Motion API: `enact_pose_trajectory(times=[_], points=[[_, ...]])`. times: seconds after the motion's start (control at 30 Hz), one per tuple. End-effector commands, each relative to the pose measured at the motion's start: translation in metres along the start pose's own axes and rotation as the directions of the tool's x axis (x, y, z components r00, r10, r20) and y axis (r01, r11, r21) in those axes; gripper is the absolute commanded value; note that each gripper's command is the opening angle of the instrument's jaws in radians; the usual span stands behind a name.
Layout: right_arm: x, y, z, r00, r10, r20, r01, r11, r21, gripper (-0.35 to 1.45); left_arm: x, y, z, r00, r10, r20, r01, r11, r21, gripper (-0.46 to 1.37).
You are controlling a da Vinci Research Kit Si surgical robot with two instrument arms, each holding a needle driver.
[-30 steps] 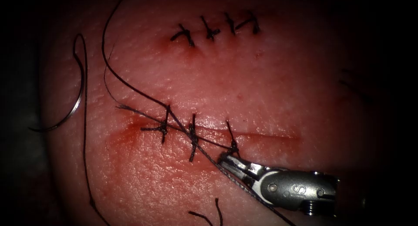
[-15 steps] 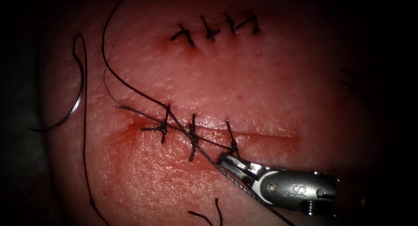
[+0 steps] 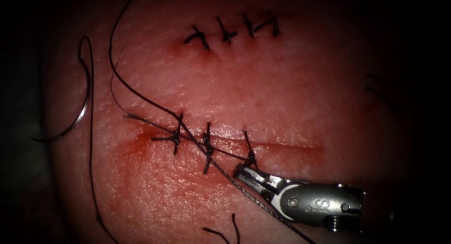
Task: Wound Closure
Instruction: Pull upward with left gripper and downward with right tool to secure knot
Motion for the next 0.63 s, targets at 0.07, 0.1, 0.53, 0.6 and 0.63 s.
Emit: enact_pose_trajectory(times=[0.07,0.1,0.53,0.6,0.63], points=[[0.0,0.0,0.0,1.0,-0.005,0.001,0.005,1.0,-0.006,-0.35,0.0,0.0,0.0,1.0,0.0,0.0,0.0,1.0,-0.005,-0.35],[0.0,0.0001,0.0,1.0,-0.005,0.001,0.005,1.0,-0.006,-0.35,0.0,0.0,0.0,1.0,0.006,-0.001,-0.006,1.0,-0.008,-0.35],[0.0002,0.0001,0.0002,1.0,-0.009,0.003,0.009,1.0,-0.007,-0.35,0.0001,0.0001,0.0001,1.0,0.006,-0.005,-0.006,1.0,-0.012,-0.35],[0.0002,0.0001,0.0002,1.0,-0.009,0.002,0.009,1.0,-0.007,-0.35,0.0001,0.0002,0.0001,1.0,0.012,-0.005,-0.012,1.0,-0.012,-0.35],[0.0002,0.0001,0.0002,1.0,-0.009,0.002,0.009,1.0,-0.007,-0.35,0.0001,0.0002,0.0001,1.0,0.012,-0.005,-0.012,1.0,-0.012,-0.35]])
